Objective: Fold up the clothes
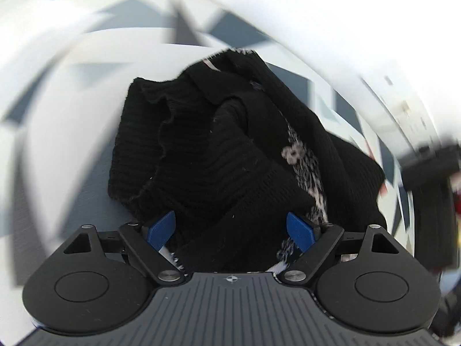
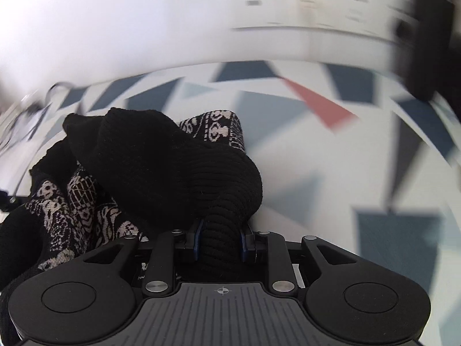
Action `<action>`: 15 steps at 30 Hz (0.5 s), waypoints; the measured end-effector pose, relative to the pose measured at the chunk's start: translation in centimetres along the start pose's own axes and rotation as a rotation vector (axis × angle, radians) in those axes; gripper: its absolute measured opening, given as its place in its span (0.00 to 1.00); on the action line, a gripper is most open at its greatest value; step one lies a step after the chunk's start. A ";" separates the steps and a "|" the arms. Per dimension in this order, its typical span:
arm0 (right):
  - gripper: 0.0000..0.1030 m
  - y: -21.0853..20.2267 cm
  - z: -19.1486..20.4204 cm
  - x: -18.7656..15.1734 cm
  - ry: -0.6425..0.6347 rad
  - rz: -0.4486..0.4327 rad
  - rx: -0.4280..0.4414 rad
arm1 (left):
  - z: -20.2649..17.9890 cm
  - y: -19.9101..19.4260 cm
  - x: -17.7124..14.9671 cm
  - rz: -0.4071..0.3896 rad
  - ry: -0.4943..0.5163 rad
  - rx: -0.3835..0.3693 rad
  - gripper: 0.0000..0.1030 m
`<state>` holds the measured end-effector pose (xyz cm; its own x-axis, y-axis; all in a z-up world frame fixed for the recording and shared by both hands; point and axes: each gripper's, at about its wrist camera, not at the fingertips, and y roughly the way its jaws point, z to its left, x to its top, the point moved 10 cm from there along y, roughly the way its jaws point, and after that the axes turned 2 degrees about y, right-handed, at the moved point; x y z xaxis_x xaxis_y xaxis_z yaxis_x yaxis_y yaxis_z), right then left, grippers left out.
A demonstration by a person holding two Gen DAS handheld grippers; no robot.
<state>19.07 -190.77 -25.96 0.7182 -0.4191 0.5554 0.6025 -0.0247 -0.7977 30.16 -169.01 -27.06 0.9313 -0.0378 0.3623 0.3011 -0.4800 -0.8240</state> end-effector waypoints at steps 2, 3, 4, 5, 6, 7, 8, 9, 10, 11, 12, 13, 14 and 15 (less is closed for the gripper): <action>0.22 -1.8 -2.0 -2.2 0.119 -0.040 -0.071 | -3.0 1.7 0.5 0.032 0.082 -0.022 0.83; 0.22 -2.6 -2.4 -3.2 0.165 -0.059 -0.103 | -4.5 2.4 0.6 0.045 0.119 -0.033 0.83; 0.23 -3.3 -2.7 -4.0 0.203 -0.077 -0.133 | -5.8 3.1 0.7 0.056 0.151 -0.047 0.83; 0.24 -3.9 -2.7 -4.8 0.240 -0.093 -0.160 | -6.7 3.5 0.8 0.064 0.168 -0.063 0.83; 0.28 -4.3 -2.6 -5.5 0.281 -0.103 -0.176 | -7.2 3.5 0.9 0.067 0.176 -0.077 0.83; 0.31 -4.9 -2.7 -6.1 0.323 -0.112 -0.178 | -7.4 3.2 1.0 0.068 0.176 -0.093 0.83; 0.32 -5.5 -2.8 -6.6 0.365 -0.122 -0.176 | -7.6 2.6 0.8 0.068 0.174 -0.113 0.83; 0.36 -6.5 -3.0 -6.9 0.400 -0.133 -0.170 | -7.3 1.6 0.7 0.064 0.165 -0.141 0.83; 0.38 -7.5 -3.2 -7.2 0.425 -0.148 -0.166 | -6.8 0.8 0.8 0.063 0.156 -0.172 0.83; 0.38 -8.3 -3.0 -7.3 0.438 -0.166 -0.164 | -6.0 0.0 0.8 0.070 0.150 -0.189 0.84; 0.38 -9.2 -2.8 -7.2 0.448 -0.184 -0.162 | -5.0 -0.7 0.5 0.085 0.145 -0.189 0.84; 0.42 -10.0 -2.6 -7.2 0.458 -0.203 -0.160 | -4.0 -1.4 0.2 0.103 0.136 -0.185 0.84; 0.45 -10.8 -2.3 -7.2 0.468 -0.222 -0.158 | -2.9 -2.0 -0.3 0.126 0.118 -0.179 0.84; 0.50 -11.6 -2.1 -7.1 0.478 -0.241 -0.156 | -2.4 -2.5 -0.9 0.149 0.095 -0.187 0.84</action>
<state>6.22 -189.40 -21.12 0.3069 -0.7489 0.5873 0.6456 -0.2896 -0.7066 28.07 -169.87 -24.30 0.9365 -0.1977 0.2897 0.1110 -0.6163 -0.7796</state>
